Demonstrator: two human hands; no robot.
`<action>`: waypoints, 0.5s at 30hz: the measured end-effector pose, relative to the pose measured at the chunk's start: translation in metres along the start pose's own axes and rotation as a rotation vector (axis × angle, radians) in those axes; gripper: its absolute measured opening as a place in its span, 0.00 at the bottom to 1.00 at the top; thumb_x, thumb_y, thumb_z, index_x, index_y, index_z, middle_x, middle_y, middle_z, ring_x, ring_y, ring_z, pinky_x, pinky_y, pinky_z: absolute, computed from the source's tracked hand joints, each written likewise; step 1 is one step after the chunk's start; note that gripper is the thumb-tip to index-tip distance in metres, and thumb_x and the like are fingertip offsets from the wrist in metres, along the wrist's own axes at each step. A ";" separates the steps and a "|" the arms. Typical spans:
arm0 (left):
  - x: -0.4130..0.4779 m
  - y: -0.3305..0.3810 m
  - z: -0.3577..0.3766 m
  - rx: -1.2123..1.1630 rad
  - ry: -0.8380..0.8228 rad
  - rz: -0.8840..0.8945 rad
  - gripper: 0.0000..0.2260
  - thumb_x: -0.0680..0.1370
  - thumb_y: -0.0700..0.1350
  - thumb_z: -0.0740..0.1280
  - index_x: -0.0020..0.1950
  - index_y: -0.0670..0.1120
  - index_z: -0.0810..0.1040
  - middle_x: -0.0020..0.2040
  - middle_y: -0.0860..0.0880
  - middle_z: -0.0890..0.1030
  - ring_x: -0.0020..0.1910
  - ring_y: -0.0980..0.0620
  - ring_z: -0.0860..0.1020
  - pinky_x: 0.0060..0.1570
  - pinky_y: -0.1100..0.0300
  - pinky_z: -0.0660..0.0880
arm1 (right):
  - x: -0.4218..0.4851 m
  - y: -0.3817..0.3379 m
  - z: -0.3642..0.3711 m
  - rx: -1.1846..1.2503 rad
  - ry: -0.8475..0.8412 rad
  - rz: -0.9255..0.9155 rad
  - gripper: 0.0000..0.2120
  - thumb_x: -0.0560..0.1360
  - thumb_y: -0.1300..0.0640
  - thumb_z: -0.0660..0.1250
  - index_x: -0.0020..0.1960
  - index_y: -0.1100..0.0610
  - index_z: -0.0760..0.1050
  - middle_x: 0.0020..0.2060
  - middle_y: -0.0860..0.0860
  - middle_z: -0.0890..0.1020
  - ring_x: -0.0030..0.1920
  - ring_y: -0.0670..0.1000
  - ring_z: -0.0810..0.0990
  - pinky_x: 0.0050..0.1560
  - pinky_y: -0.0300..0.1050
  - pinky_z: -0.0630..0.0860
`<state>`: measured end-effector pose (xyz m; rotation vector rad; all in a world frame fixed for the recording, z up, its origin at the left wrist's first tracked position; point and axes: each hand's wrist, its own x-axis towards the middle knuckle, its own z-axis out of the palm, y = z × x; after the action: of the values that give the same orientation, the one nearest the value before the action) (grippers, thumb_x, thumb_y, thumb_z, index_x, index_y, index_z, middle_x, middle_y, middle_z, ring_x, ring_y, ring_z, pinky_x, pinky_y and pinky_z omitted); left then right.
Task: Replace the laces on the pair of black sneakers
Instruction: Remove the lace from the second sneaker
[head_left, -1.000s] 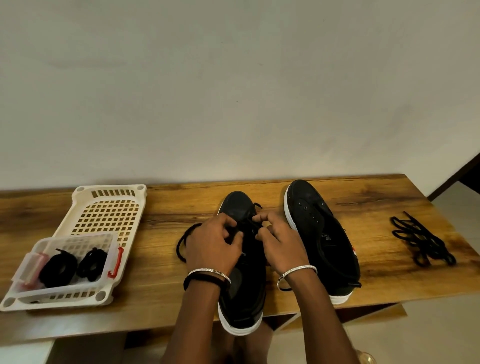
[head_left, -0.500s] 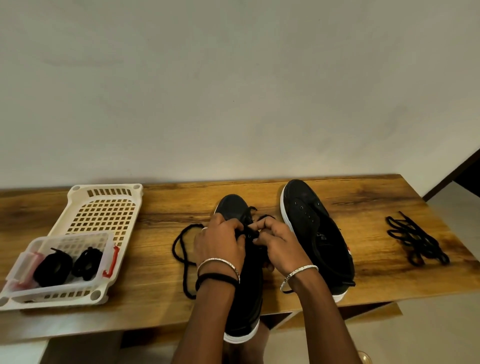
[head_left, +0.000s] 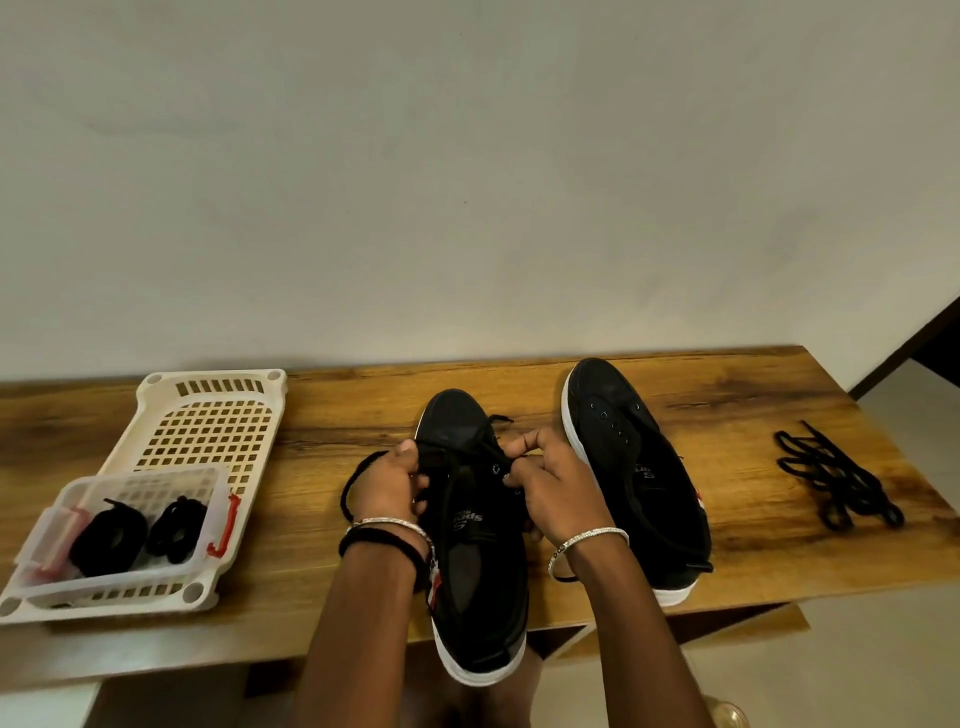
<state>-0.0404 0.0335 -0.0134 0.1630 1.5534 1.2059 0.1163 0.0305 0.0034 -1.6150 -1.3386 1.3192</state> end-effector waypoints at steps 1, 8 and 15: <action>0.001 -0.001 -0.003 -0.076 0.013 -0.032 0.12 0.83 0.45 0.63 0.40 0.46 0.73 0.33 0.50 0.71 0.30 0.54 0.68 0.32 0.60 0.64 | 0.000 0.000 0.000 -0.004 -0.001 0.005 0.07 0.77 0.67 0.63 0.53 0.59 0.75 0.38 0.52 0.80 0.27 0.45 0.72 0.23 0.34 0.68; -0.014 -0.004 0.001 0.446 0.234 0.659 0.08 0.73 0.43 0.73 0.47 0.55 0.79 0.51 0.50 0.78 0.48 0.47 0.79 0.49 0.50 0.78 | 0.001 0.001 0.002 -0.045 0.007 -0.018 0.05 0.78 0.64 0.62 0.52 0.59 0.75 0.41 0.57 0.83 0.26 0.44 0.71 0.26 0.37 0.68; -0.034 -0.014 0.016 1.230 0.187 0.849 0.08 0.74 0.54 0.70 0.54 0.60 0.80 0.59 0.57 0.71 0.64 0.51 0.68 0.61 0.53 0.64 | 0.003 0.004 0.003 -0.083 0.015 -0.051 0.05 0.79 0.63 0.62 0.51 0.58 0.75 0.46 0.60 0.84 0.24 0.42 0.69 0.27 0.37 0.68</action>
<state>-0.0085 0.0141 0.0003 1.6683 2.3025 0.6564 0.1147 0.0322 -0.0019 -1.6315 -1.4334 1.2341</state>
